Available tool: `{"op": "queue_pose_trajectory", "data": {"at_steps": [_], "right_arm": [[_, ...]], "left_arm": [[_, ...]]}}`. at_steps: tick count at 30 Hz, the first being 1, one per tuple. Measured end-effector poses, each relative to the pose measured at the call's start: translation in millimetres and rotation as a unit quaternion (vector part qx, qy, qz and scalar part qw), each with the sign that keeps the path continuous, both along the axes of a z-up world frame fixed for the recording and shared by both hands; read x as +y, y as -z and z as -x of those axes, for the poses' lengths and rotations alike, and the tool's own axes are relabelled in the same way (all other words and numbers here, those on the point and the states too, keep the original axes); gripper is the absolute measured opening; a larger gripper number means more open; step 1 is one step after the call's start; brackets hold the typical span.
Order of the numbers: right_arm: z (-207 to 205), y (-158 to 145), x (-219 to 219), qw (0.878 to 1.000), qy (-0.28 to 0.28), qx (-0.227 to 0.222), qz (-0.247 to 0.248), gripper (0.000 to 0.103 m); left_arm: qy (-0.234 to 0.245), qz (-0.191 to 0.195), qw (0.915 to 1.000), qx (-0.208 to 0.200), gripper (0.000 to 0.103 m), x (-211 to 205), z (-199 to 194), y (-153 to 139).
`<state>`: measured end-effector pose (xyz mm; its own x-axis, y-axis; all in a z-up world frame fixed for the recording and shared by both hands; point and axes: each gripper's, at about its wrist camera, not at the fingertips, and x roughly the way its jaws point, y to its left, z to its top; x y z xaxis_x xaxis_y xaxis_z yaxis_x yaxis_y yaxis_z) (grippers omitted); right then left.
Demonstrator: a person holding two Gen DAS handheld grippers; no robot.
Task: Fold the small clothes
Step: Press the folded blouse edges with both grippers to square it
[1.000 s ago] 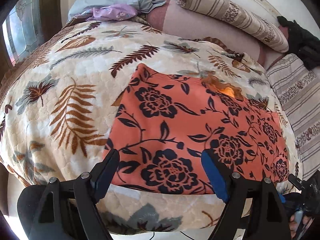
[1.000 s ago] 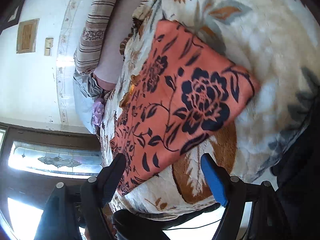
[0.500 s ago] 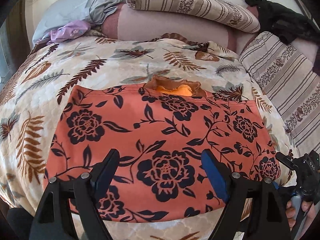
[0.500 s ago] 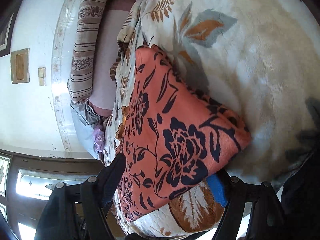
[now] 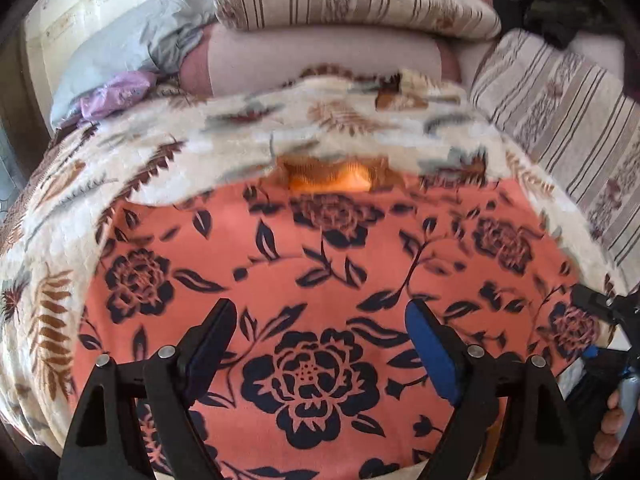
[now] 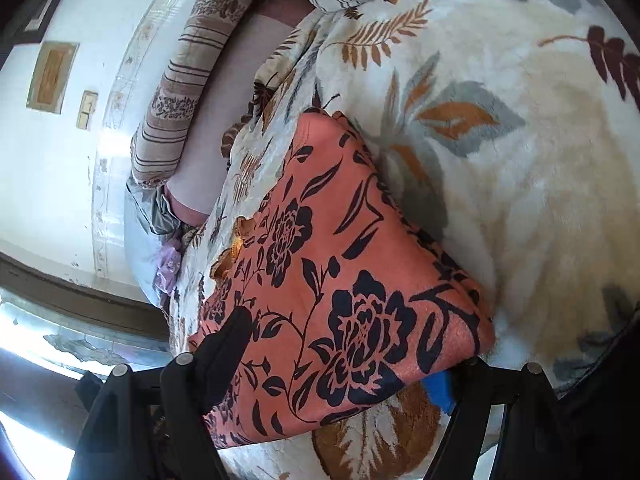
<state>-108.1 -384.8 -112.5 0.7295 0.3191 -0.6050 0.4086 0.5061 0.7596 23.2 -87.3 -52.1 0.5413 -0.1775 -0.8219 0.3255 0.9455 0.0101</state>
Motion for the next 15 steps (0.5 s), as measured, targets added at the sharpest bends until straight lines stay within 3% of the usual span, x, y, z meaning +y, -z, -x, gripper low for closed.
{"op": "queue_pose_trajectory", "data": {"at_steps": [1, 2, 3, 6, 8, 9, 11, 13, 15], "right_arm": [[-1.6, 2.5, 0.7, 1.0, -0.001, 0.002, -0.004, 0.081], [-1.9, 3.5, 0.5, 1.0, 0.0, 0.002, -0.005, 0.081], [-2.5, 2.9, 0.1, 1.0, 0.0, 0.001, -0.004, 0.08], [-3.0, 1.6, -3.0, 1.0, -0.006, -0.003, -0.002, 0.078], [-4.9, 1.9, -3.0, 1.0, -0.011, 0.001, 0.007, 0.065], [-6.0, 2.6, -4.3, 1.0, -0.015, 0.003, 0.009, 0.06], [-9.7, 3.1, -2.9, 1.0, -0.022, 0.014, 0.018, 0.043], [-12.9, 6.5, -4.2, 0.999, -0.025, 0.028, 0.023, 0.039], [-13.0, 5.1, -4.8, 0.999, -0.027, 0.032, 0.022, 0.039]], "left_arm": [[0.006, -0.026, 0.9991, 0.035, 0.087, -4.1, -6.5, 18.9], [0.009, -0.03, 0.9989, 0.034, 0.089, -4.5, -8.6, 25.6], [0.006, -0.02, 0.9997, 0.011, 0.089, -2.2, -6.1, 18.5], [0.001, 0.006, 1.0, 0.0, 0.089, -0.2, -4.6, -2.2], [0.008, 0.028, 0.9988, -0.038, 0.09, 0.8, -0.1, -11.4], [0.01, 0.016, 0.999, -0.04, 0.09, -1.5, -0.8, -6.8], [0.02, -0.031, 0.9992, 0.017, 0.091, -8.7, -11.9, 22.9], [0.02, -0.022, 0.9995, -0.006, 0.092, -5.1, -14.1, 21.8], [0.016, -0.021, 0.9997, 0.002, 0.092, -3.3, -16.0, 6.9]]}}
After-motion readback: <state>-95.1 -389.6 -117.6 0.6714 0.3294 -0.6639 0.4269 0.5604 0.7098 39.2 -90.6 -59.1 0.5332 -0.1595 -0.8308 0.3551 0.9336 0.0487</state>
